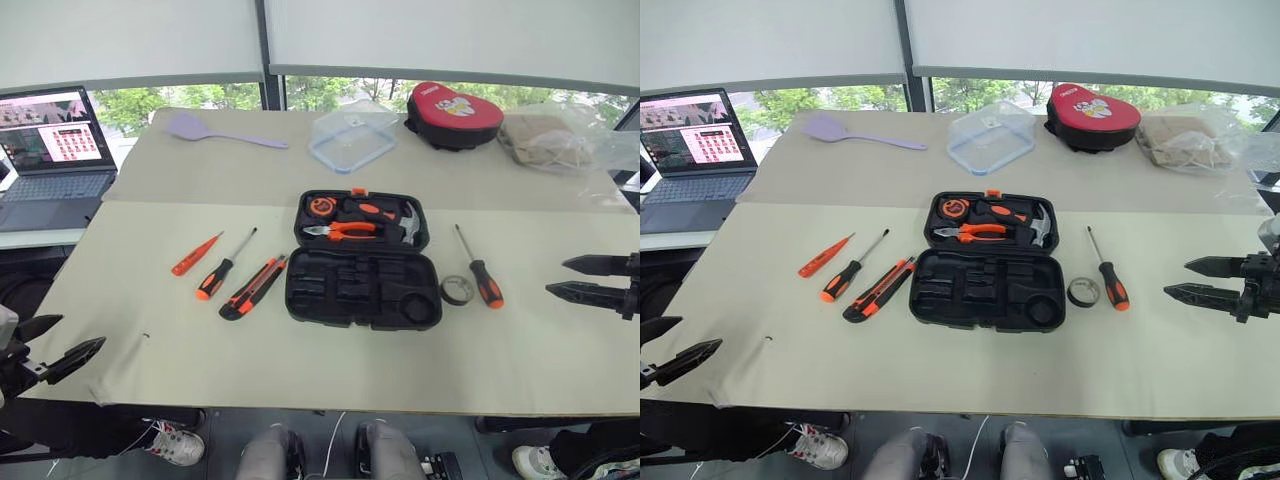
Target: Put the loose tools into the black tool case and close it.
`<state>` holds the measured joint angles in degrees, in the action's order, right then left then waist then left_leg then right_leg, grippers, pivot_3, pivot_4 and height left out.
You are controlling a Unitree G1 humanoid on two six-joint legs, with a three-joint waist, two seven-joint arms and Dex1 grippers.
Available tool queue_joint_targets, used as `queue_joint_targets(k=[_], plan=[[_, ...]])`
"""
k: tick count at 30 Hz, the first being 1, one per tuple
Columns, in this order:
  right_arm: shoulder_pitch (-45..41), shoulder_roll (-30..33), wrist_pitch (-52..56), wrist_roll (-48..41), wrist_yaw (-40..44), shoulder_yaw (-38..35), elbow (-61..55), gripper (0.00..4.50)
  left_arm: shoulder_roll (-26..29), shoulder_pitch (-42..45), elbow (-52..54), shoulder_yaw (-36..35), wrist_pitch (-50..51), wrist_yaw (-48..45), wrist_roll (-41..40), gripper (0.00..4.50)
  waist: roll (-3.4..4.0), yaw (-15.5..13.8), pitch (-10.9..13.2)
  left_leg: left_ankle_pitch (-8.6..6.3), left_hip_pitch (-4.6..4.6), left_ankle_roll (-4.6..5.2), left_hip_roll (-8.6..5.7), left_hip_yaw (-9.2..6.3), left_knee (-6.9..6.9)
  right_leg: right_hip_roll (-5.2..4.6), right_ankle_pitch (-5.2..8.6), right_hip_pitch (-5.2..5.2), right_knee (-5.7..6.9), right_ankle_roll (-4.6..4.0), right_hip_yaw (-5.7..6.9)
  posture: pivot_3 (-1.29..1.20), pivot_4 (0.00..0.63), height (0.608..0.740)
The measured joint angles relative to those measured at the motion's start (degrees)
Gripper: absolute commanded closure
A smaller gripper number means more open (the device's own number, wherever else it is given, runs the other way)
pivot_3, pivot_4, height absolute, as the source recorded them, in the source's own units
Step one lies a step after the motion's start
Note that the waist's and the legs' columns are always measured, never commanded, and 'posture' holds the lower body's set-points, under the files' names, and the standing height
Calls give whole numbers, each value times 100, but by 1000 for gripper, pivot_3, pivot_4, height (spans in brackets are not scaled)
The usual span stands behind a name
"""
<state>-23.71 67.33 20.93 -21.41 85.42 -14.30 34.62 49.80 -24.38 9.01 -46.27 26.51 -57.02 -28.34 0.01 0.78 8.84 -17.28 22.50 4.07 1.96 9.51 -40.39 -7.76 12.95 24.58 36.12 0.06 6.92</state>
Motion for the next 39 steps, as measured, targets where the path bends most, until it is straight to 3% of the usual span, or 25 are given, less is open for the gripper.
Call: queue_joint_targets(k=[6, 14, 21, 29, 32, 34, 39], plan=[[175, -2, -2, -3, -214, -38, -267, 39, -7, 136, 0, 104, 108, 165, 29, 0, 1, -3, 0, 1, 0, -1, 0, 0, 0, 0, 0, -1, 3, 0, 0, 0, 150, 731], [326, -341, 460, -466, -905, -411, -2045, 39, 74, 1446, 1066, 874, 1758, 1237, -434, 0, 0, -29, 0, 6, -10, 1, 0, -2, -1, 17, -6, -27, 8, 10, 0, 0, 150, 731], [174, -997, 1472, -1172, -1735, -161, -4212, 39, 31, 3407, 1424, 2593, 3583, 2511, -657, 0, -10, -55, 5, 38, -19, 26, -6, 0, 0, 65, -9, -31, 18, 14, -4, 0, 150, 731], [-201, -1508, 1728, -1462, -2208, 435, -5154, 39, -81, 4188, 542, 3934, 3452, 2689, -31, 0, -17, -79, 9, 43, -15, 23, -7, 4, 2, 81, -8, -26, 9, 13, -6, 0, 150, 731], [-202, -1584, 1733, -1527, -2256, 475, -5334, 0, -83, 4280, 218, 4428, 2955, 2648, 397, 666, -19, -120, 10, 43, -15, 23, -10, 5, 2, 80, -8, -28, 7, 12, -5, 0, 150, 731], [-199, -1622, 1739, -1555, -2314, 494, -5405, 0, -134, 4326, 49, 4640, 2726, 2591, 589, 1593, -21, -138, 12, 43, -13, 23, -11, 5, 1, 80, -8, -27, 7, 13, -5, 0, 150, 731], [-189, -1632, 1742, -1581, -2395, 519, -5510, 0, -268, 4452, -110, 4837, 2455, 2410, 801, 3434, -21, -148, 11, 43, -20, 23, -10, 4, 0, 77, -8, -30, 14, 12, -6, 0, 150, 731]])
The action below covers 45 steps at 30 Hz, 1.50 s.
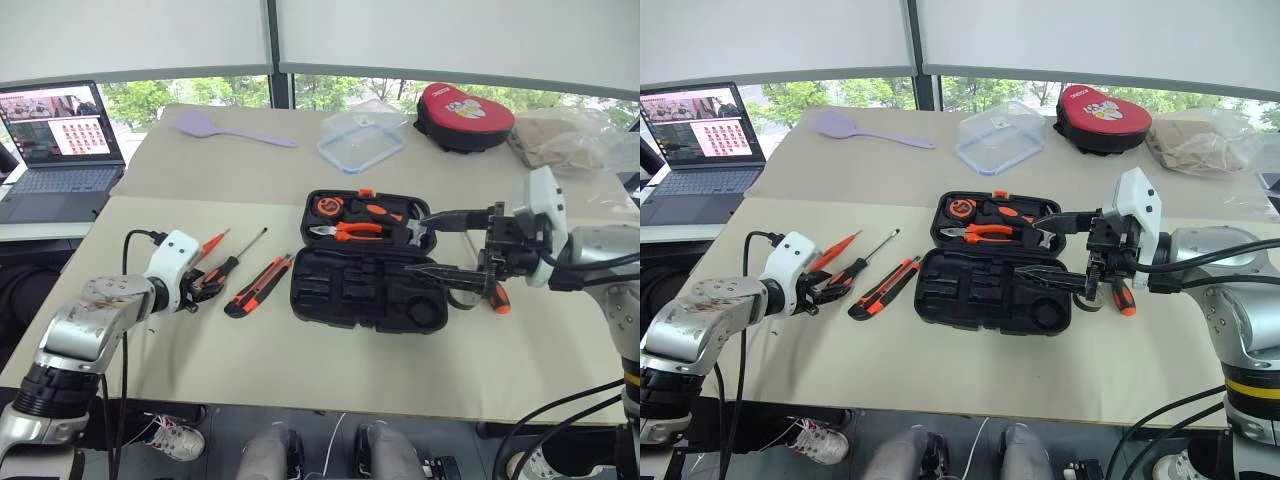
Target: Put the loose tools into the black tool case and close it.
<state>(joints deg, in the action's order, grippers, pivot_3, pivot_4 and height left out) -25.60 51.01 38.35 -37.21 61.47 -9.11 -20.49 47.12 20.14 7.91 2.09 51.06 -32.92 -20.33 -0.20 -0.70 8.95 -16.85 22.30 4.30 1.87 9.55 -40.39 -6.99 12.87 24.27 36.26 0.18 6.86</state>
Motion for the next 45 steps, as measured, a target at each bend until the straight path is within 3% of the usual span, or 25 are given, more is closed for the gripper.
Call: queue_joint_targets(k=[1, 8, 13, 18, 22, 27, 45], plan=[[5, 0, -1, 0, -8, 2, -2, 0, -29, 19, -24, -5, 0, -13, 5, 3610, 0, -2, 0, 0, 0, 0, 0, 0, 0, 0, 0, -1, 1, 0, 0, 0, 150, 731], [395, 53, -90, 82, -27, -32, 3, 0, -228, 509, -213, -113, -168, -333, -47, 3607, -29, -36, 15, 1, 17, 2, 0, -8, -13, 0, 0, 3, 0, 1, 15, 0, 150, 731], [1064, 313, -101, 115, 17, -326, 89, 0, -105, 1514, -420, 313, -2327, -1264, 603, 3607, -33, -67, 18, 1, 23, 4, -8, -8, -24, -1, -1, -4, -6, 3, 21, 0, 150, 731], [1592, 372, -292, 362, -167, -624, 108, 0, -1116, 2508, -1653, 1540, -4064, -2370, 1294, 3607, -35, -94, 18, 3, 24, 10, -11, -1, -38, 7, -6, -4, -4, 12, 16, 0, 150, 731], [1912, 309, -333, 401, -334, -821, -22, 0, -1751, 3076, -2901, 2021, -4781, -2777, 1709, 3607, -42, -12, 23, 4, 40, 10, 1, -4, -43, 27, -6, 10, -4, 12, 14, 0, 150, 731], [2265, 192, -336, 408, -539, -1039, -283, 0, -2174, 3734, -3833, 2133, -5338, -3110, 2070, 3607, -42, 9, 23, 4, 42, 11, 3, -7, -44, 29, -6, 9, -7, 12, 10, 0, 150, 731], [2898, 10, -335, 411, -969, -1498, -749, 0, -2782, 4027, -5374, 2311, -5987, -3175, 2999, 3607, -44, -25, 24, -1, 53, 23, 3, -26, -63, 22, -8, 8, -4, 14, 14, 0, 150, 731]])
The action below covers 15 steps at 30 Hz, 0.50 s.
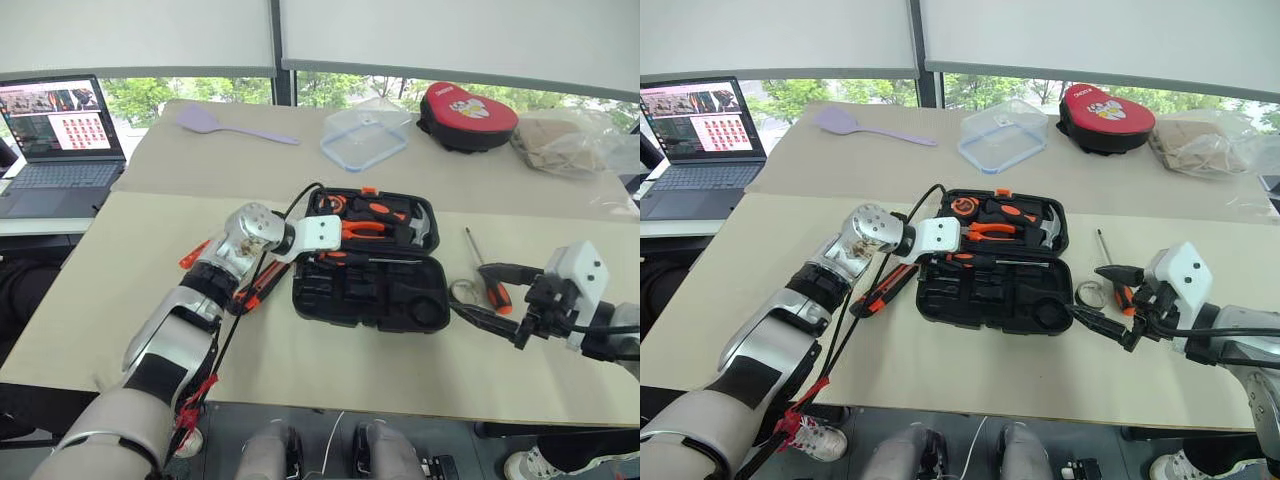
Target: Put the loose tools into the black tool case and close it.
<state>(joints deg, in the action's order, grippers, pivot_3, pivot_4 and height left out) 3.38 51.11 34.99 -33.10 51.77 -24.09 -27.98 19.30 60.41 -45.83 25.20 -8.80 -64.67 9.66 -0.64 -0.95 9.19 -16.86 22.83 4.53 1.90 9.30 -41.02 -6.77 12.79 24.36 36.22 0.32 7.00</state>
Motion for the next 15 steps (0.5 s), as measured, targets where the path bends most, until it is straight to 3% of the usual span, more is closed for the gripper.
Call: queue_joint_targets(k=[15], plan=[[-101, -5, 0, -84, -175, 36, -32, 0, 260, 149, -219, -87, -279, -376, 141, 3607, 0, 24, 0, 0, 2, 2, 1, 0, -5, 1, -2, 3, 4, -1, 0, 0, 150, 731]])
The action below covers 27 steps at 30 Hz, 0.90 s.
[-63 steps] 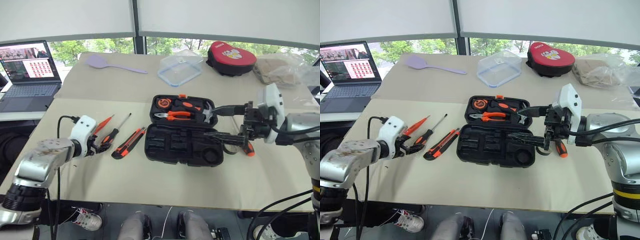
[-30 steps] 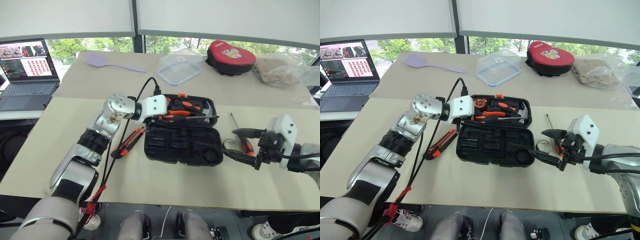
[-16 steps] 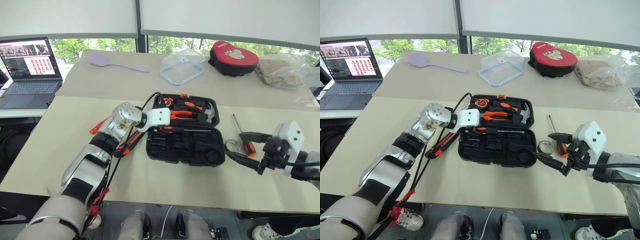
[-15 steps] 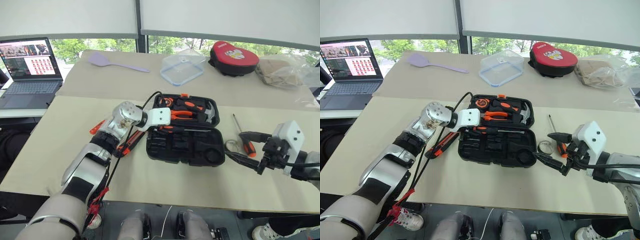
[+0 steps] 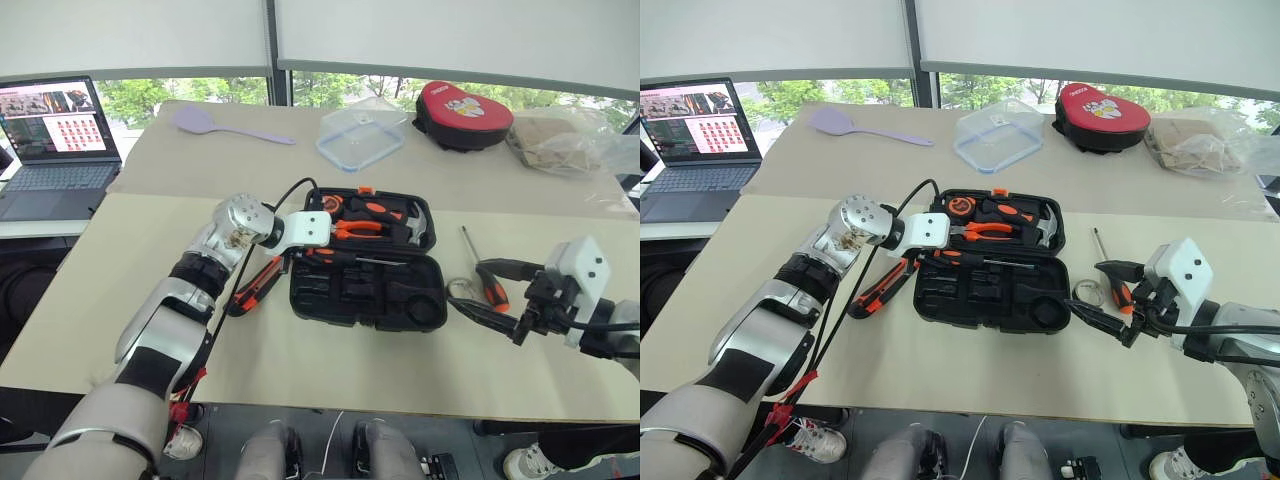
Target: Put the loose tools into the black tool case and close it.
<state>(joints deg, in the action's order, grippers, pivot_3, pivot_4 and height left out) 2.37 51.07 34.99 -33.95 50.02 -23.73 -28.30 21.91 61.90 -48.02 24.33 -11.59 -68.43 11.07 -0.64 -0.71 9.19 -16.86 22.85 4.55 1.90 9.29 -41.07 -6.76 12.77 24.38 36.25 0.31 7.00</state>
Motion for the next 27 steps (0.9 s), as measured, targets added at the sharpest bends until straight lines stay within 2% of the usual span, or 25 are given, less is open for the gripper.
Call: queue_joint_targets(k=[4, 6, 9, 12, 14, 15, 18, 19, 21, 26, 27], plan=[[-106, 0, 0, 0, -6, 44, 9, 0, -61, 0, -104, -37, -66, 72, 18, 3607, 0, -26, 0, -4, 6, 7, -1, -2, -8, -1, 0, 0, -1, 1, 2, 0, 150, 731], [-124, 0, -1, 1, -7, 62, 19, 0, -147, 0, -188, -64, -56, 108, 16, 2586, 0, -28, 0, -5, 9, 9, -1, -2, -14, -1, -1, 0, -1, 3, 3, 0, 150, 731], [-153, 0, -1, 2, -8, 85, 24, 0, -246, 42, -225, -115, -52, 126, -20, 1646, 0, -39, 0, -6, 9, 11, 0, -4, -25, -2, -5, -3, 4, 8, 3, 0, 150, 731], [-149, 0, 0, -2, -8, 92, 20, 0, -258, 88, -182, -299, 129, 165, -56, 520, 0, -18, 0, -8, 12, 15, 1, -4, -32, -3, -9, -2, 5, 10, 1, 0, 150, 731], [-103, -1, 0, -11, -5, 91, 9, 0, -259, 100, -11, -431, 336, 132, -207, 520, 0, -13, 0, -8, 15, 16, 1, -4, -31, -3, -10, 0, 4, 10, 1, 0, 150, 731], [-85, -5, 0, -14, -4, 91, 8, 0, -269, 116, 108, -498, 432, 112, -255, 677, 0, -13, 0, -8, 17, 16, 1, -5, -31, -2, -10, 1, 3, 10, 1, 0, 150, 731], [-82, -6, 0, -40, -4, 91, 5, 0, -360, 122, 323, -565, 553, 65, -353, 1610, 0, -18, 0, -8, 17, 16, 0, -4, -32, -2, -10, -1, 1, 11, 2, 0, 150, 731], [-83, -6, 0, -52, -6, 92, 5, 0, -415, 120, 331, -551, 554, 55, -351, 2065, 0, -19, 0, -8, 18, 16, -1, -4, -34, -2, -11, -1, 1, 12, 2, 0, 150, 731], [-84, -6, 0, -57, -7, 92, 5, 0, -471, 109, 327, -519, 552, 52, -334, 2593, 0, -10, 0, -8, 18, 16, -1, -4, -35, -2, -11, -1, 2, 12, 2, 0, 150, 731], [-112, -6, 0, -66, -10, 95, 5, 0, -630, 101, 203, -423, 527, 200, -205, 4386, 0, -6, 0, -8, 17, 16, -1, -3, -34, -2, -11, -1, 2, 12, 1, 0, 150, 731], [-112, -6, 0, -67, -10, 95, 5, 0, -648, 86, 181, -396, 515, 214, -187, 4478, 0, -6, 0, -8, 17, 16, -1, -3, -34, -2, -11, 0, 2, 12, 1, 0, 150, 731]])
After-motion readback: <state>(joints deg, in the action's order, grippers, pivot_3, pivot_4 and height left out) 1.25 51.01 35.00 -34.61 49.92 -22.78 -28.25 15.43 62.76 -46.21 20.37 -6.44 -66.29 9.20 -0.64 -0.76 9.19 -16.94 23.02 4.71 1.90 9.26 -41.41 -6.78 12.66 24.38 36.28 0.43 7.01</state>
